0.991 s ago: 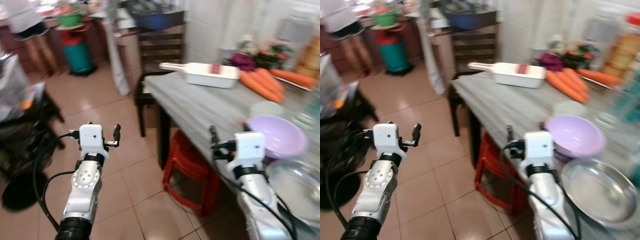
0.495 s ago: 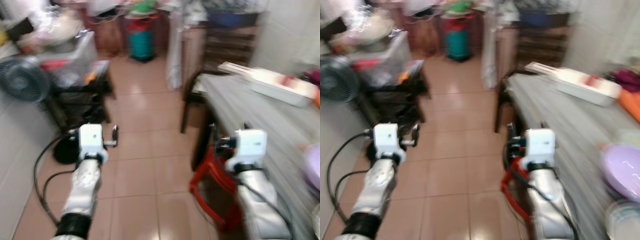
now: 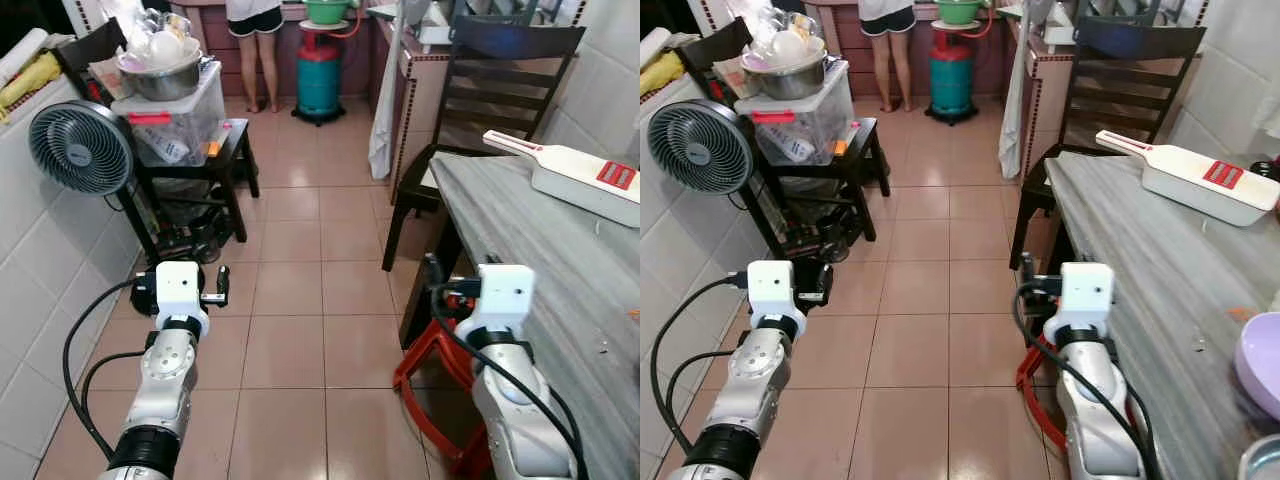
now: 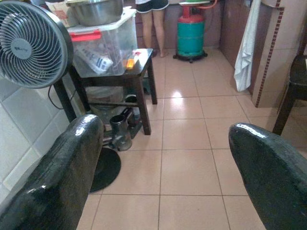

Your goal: Setting the table

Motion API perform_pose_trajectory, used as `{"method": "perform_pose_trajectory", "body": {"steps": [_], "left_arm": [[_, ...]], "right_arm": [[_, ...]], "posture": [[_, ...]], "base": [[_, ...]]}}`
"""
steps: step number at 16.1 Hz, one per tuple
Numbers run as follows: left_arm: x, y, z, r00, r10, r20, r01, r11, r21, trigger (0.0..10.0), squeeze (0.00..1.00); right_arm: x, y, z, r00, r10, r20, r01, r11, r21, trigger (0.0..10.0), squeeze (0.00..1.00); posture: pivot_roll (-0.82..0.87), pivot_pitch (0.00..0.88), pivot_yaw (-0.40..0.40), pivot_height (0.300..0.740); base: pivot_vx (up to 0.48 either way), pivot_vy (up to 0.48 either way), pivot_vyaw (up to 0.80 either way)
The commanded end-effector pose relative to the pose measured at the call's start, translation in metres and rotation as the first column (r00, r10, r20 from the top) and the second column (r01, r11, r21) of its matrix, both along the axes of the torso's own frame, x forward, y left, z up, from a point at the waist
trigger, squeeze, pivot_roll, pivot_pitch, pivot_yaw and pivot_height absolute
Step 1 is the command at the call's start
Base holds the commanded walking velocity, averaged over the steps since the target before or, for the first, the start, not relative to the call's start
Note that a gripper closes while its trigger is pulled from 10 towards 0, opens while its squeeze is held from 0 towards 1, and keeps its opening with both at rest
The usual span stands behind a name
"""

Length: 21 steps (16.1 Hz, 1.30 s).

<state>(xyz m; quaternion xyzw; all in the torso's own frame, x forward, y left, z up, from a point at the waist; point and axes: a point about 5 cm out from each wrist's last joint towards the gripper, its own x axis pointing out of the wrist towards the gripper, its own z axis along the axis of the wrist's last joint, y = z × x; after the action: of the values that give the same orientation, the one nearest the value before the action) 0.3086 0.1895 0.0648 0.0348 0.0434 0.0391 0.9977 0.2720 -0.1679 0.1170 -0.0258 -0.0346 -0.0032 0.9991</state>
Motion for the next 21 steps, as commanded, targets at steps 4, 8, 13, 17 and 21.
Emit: {"method": "perform_pose_trajectory", "body": {"steps": [4, 8, 13, 17, 21], "left_arm": [[0.0062, 0.0002, 0.0048, 1.0, 0.015, 0.022, -0.015, 1.0, -0.01, 10.0, 0.0], [0.0073, 0.002, 0.0042, 1.0, 0.017, 0.019, -0.017, 1.0, -0.01, 10.0, 0.0], [0.0089, 0.0031, 0.0042, 1.0, 0.016, 0.017, -0.016, 1.0, -0.003, 10.0, 0.0], [0.01, 0.0021, 0.0039, 1.0, 0.011, 0.014, -0.011, 1.0, 0.005, 10.0, 0.0], [0.0123, 0.0034, 0.0053, 1.0, 0.009, 0.015, -0.01, 1.0, 0.011, 10.0, 0.0]], "right_arm": [[0.0036, -0.0012, -0.0012, 1.0, -0.017, -0.003, 0.017, 1.0, 0.012, 10.0, 0.0], [0.005, -0.001, -0.0021, 1.0, -0.025, -0.006, 0.025, 1.0, 0.015, 10.0, 0.0], [0.0039, -0.0006, -0.0026, 1.0, -0.02, -0.005, 0.02, 1.0, 0.004, 10.0, 0.0], [0.0047, -0.0001, -0.0028, 1.0, -0.019, -0.004, 0.019, 1.0, 0.006, 10.0, 0.0], [0.0054, -0.0003, -0.0028, 1.0, -0.025, -0.001, 0.025, 1.0, 0.009, 10.0, 0.0]], "posture": [[-0.12, 0.0, 0.009, 0.74], [-0.11, 0.0, 0.015, 0.74], [-0.11, 0.0, 0.02, 0.74], [-0.11, 0.0, 0.025, 0.74], [-0.12, 0.0, 0.031, 0.74]], "base": [[0.0, 0.358, 0.0], [0.0, 0.387, 0.0], [0.0, 0.462, 0.0], [0.0, 0.468, 0.0], [0.0, 0.473, 0.0]]}}
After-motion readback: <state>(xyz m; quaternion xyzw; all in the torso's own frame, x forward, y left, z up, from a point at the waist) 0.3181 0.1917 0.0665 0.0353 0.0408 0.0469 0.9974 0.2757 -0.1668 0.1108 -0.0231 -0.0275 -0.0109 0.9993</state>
